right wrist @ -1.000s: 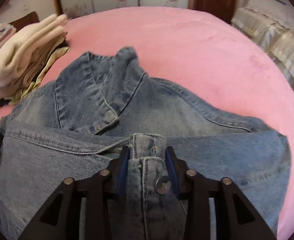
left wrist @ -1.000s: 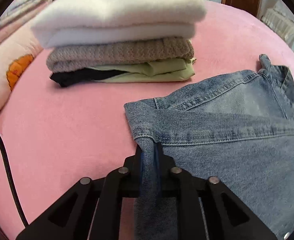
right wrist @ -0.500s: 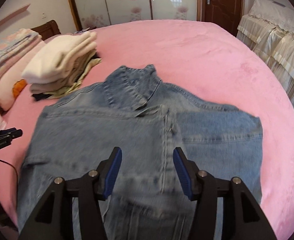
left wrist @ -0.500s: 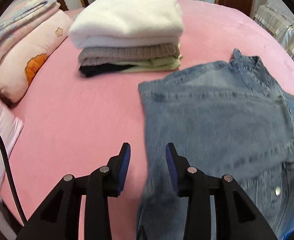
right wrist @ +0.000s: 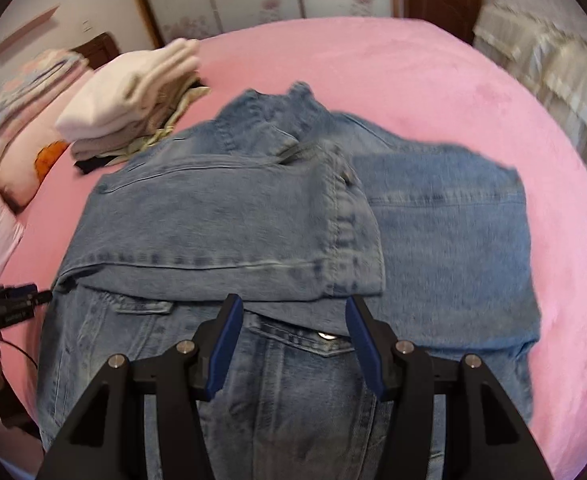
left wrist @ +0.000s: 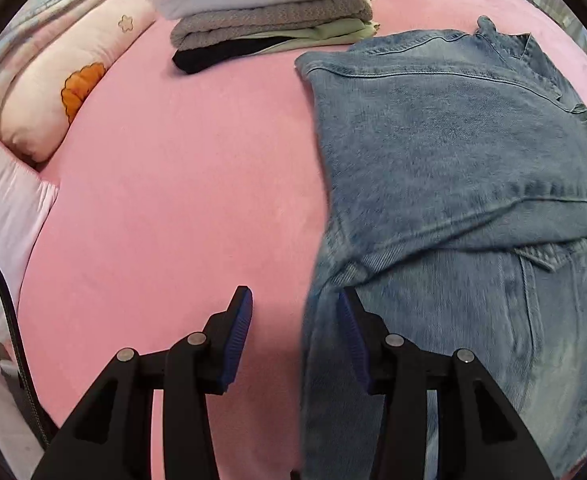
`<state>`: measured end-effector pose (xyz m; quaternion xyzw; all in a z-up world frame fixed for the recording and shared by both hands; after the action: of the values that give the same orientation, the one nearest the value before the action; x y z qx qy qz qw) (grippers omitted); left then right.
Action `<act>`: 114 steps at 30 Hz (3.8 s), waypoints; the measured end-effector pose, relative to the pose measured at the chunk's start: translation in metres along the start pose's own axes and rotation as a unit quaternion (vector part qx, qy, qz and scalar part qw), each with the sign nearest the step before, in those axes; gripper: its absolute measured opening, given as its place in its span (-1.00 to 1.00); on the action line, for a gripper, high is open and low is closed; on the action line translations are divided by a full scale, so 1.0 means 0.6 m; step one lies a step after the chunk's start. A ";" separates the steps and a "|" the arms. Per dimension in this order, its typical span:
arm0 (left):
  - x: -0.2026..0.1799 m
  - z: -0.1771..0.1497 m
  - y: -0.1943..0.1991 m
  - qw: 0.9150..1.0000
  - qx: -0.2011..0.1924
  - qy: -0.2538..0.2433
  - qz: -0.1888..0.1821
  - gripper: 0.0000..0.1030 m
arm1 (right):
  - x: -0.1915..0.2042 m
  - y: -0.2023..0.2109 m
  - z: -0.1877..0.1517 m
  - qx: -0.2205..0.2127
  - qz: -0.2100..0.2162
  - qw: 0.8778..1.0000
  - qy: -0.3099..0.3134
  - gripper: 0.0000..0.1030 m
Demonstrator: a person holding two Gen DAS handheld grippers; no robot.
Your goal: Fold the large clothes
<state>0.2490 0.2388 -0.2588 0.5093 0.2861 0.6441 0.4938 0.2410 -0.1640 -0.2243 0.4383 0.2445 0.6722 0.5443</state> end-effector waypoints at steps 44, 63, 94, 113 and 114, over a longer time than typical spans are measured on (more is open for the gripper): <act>0.121 -0.127 0.345 0.988 -0.109 0.110 -0.024 -0.05 | 0.046 0.332 -0.090 -0.128 0.025 0.991 -0.004 -0.11; 0.064 -0.394 0.192 0.995 0.007 0.094 -0.044 0.22 | -0.020 0.351 -0.279 -0.090 -0.027 0.995 0.020 -0.07; 0.011 -0.450 0.092 0.971 0.037 0.152 -0.183 0.09 | -0.223 0.217 -0.447 0.026 -0.033 0.995 -0.087 -0.07; -0.015 -0.436 0.101 0.974 0.048 0.119 -0.189 -0.79 | -0.203 0.220 -0.448 0.039 -0.035 0.997 -0.059 -0.64; -0.013 -0.431 0.107 0.973 0.047 0.122 -0.191 -0.80 | -0.198 0.228 -0.443 0.036 -0.037 0.997 -0.051 -0.70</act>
<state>-0.0160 0.2437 -0.2879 0.3854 0.4662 0.5809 0.5447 -0.0544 -0.2762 -0.2843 0.4820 0.2563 0.6188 0.5649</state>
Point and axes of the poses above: each gripper's, at about its wrist camera, not at the fingertips, and y roughly against the way its jaws point, x to its left, z to its top, the point moved 10 cm from there along -y, roughly the way its jaws point, and after that the axes turned 10 degrees about z, right-handed, at the moved point
